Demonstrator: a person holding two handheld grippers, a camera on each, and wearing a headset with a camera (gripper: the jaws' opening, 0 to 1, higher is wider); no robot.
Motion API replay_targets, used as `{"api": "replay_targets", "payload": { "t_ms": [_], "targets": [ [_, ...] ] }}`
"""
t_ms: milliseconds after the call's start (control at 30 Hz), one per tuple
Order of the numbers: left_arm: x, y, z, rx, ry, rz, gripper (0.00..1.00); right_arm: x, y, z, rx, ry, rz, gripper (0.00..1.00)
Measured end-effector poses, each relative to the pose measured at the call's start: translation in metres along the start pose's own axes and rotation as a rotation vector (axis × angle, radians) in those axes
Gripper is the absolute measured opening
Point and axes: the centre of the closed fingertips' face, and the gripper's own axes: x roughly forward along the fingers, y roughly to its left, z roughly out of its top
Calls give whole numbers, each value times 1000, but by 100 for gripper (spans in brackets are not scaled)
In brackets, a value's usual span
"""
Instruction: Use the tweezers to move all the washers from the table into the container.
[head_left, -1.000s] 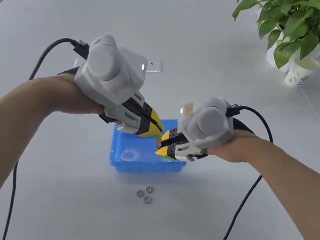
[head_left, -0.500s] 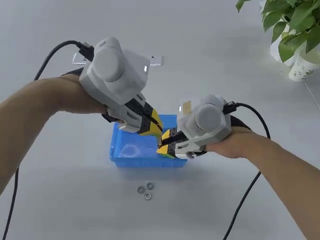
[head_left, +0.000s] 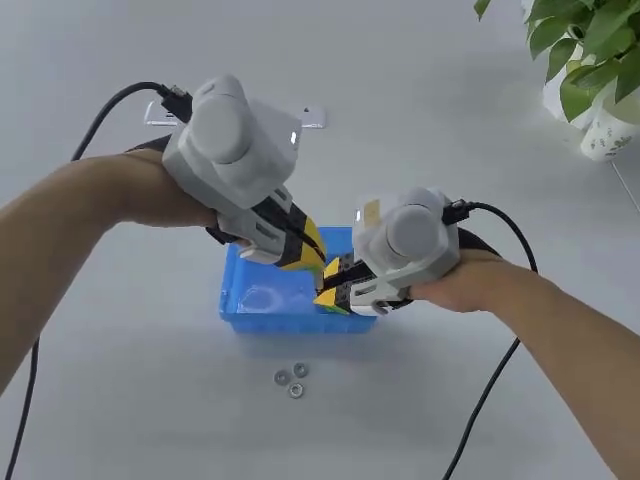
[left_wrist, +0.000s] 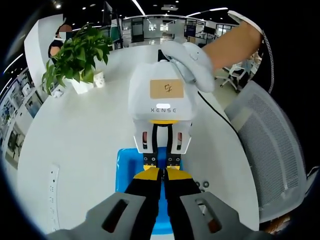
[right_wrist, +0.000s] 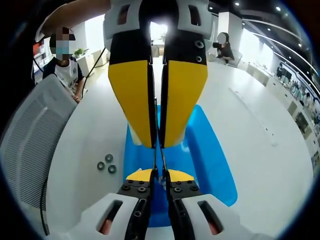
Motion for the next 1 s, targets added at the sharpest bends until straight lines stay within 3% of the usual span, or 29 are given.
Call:
{"api": "replay_targets", "payload": {
  "t_ms": [533, 1000],
  "targets": [
    [-6, -2, 6, 11, -4, 10, 6, -7, 1, 6, -9, -9, -13, 11],
    [-24, -10, 23, 37, -3, 39, 6, -25, 4, 24, -24, -41, -55, 11]
  ]
}}
